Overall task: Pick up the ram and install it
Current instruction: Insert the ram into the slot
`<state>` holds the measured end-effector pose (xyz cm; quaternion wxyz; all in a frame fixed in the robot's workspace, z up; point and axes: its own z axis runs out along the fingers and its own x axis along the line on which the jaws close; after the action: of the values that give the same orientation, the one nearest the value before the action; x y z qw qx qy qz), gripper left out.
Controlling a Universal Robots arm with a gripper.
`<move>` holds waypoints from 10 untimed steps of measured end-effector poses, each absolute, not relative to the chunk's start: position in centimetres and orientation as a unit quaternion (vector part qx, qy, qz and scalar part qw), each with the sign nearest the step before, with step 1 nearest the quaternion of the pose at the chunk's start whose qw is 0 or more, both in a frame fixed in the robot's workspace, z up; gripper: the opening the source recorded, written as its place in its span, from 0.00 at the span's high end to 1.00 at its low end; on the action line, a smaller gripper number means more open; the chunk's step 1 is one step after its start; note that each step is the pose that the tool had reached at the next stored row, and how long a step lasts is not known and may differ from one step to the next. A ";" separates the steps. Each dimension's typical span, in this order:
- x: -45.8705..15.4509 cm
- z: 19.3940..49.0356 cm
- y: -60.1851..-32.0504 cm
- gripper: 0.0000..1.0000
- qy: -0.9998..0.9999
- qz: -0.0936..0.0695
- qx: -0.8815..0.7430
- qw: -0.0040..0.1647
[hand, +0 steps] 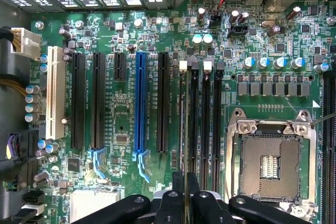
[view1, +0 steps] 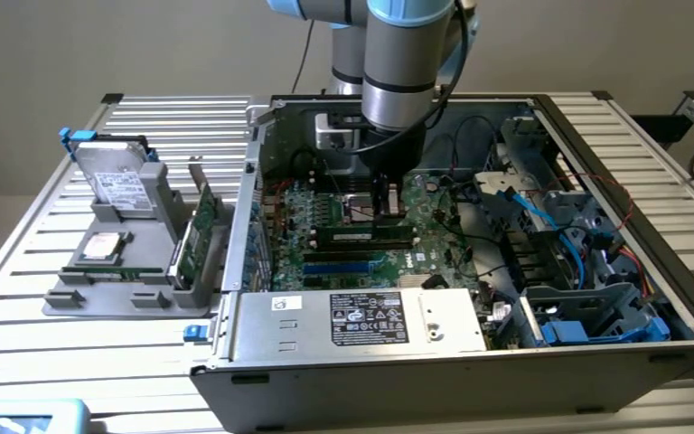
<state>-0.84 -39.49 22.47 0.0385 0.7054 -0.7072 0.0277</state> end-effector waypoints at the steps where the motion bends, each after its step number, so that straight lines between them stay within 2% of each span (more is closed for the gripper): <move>1: -0.8 22.5 -39.5 0.86 -0.707 0.028 0.705 0.038; 10: -0.8 22.4 -39.5 0.86 -0.707 0.028 0.705 0.038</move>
<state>-0.84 -39.49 22.36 0.0384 0.7054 -0.7072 0.0277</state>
